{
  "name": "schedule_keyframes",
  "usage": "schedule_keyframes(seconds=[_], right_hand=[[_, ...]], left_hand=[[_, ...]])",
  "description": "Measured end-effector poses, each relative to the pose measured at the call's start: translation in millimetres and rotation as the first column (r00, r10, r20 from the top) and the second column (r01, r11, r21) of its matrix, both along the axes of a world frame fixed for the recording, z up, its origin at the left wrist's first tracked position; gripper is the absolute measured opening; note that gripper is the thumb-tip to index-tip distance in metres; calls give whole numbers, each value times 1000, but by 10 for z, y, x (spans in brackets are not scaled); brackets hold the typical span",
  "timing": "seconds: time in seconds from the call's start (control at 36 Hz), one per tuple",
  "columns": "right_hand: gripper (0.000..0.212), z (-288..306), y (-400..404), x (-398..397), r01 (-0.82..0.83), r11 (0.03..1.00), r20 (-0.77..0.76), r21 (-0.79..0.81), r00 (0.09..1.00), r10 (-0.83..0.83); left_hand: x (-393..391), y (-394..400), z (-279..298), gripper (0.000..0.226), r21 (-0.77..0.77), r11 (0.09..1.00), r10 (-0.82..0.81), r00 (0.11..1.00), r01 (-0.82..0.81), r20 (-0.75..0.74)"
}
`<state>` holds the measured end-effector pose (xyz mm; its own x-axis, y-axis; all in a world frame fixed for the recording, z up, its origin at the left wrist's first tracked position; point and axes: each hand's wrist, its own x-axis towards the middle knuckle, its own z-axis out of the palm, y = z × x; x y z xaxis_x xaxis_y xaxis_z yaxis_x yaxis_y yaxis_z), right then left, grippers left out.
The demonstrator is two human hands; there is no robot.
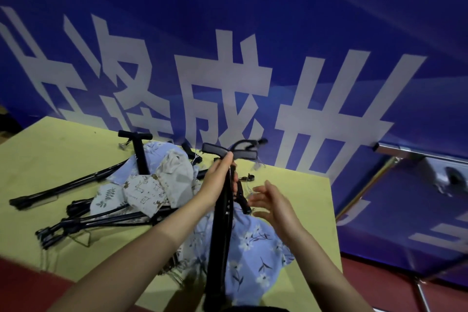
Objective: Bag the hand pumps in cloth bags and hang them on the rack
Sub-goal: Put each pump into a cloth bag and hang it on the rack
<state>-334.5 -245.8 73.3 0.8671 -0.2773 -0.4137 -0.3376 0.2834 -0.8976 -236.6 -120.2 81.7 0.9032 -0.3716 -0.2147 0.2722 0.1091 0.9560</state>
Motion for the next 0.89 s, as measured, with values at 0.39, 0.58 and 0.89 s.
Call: schedule_keyframes(seconds=[0.39, 0.58, 0.89], right_hand=[[20, -10, 255, 145, -1, 976, 172, -216, 984, 39], [12, 257, 113, 335, 219, 974, 320, -62, 928, -188], [18, 211, 124, 315, 298, 954, 324, 34, 900, -293]], left_hand=[[242, 18, 146, 48, 137, 989, -52, 995, 63, -79], [-354, 398, -454, 54, 379, 829, -188, 844, 411, -503], [-283, 184, -266, 16, -114, 984, 61, 853, -140, -518]])
